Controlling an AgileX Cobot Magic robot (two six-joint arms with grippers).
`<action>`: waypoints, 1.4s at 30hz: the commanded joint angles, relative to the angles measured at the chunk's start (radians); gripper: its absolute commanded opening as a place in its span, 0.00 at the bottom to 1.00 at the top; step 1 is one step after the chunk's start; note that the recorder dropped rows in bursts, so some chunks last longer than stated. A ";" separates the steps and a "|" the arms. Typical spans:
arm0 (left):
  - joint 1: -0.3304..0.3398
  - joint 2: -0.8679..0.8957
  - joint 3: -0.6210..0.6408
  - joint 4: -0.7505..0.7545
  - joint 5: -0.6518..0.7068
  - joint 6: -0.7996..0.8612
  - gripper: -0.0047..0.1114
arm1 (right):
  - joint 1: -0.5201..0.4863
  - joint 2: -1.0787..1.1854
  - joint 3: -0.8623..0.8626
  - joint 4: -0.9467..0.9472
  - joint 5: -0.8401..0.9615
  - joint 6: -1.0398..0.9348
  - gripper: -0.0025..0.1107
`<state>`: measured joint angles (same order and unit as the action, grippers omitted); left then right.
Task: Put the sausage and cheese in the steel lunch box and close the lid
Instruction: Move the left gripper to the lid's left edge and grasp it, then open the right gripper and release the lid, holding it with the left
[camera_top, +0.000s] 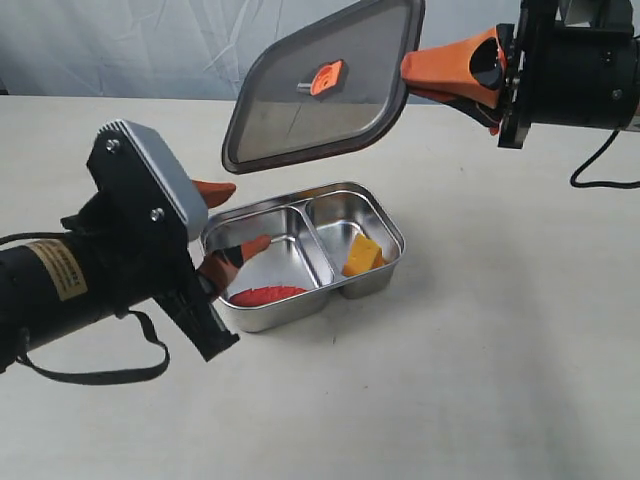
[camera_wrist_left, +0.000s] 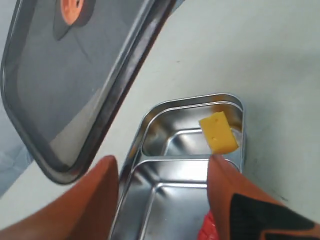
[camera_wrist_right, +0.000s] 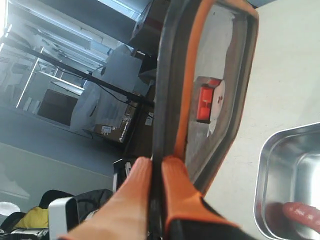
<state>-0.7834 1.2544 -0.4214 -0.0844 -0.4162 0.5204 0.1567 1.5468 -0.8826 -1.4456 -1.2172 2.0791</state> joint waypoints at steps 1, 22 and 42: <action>-0.006 0.003 0.001 0.158 -0.045 0.029 0.49 | -0.005 -0.007 0.011 0.017 -0.004 0.026 0.02; -0.006 0.076 0.001 -0.194 -0.175 0.440 0.49 | 0.109 -0.007 0.080 0.155 -0.004 0.026 0.02; -0.006 0.102 0.001 -0.093 -0.236 0.528 0.04 | 0.113 -0.007 0.139 0.127 -0.004 0.026 0.02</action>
<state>-0.7834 1.3540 -0.4178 -0.2057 -0.6374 1.0702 0.2685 1.5468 -0.7473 -1.3022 -1.2158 2.0791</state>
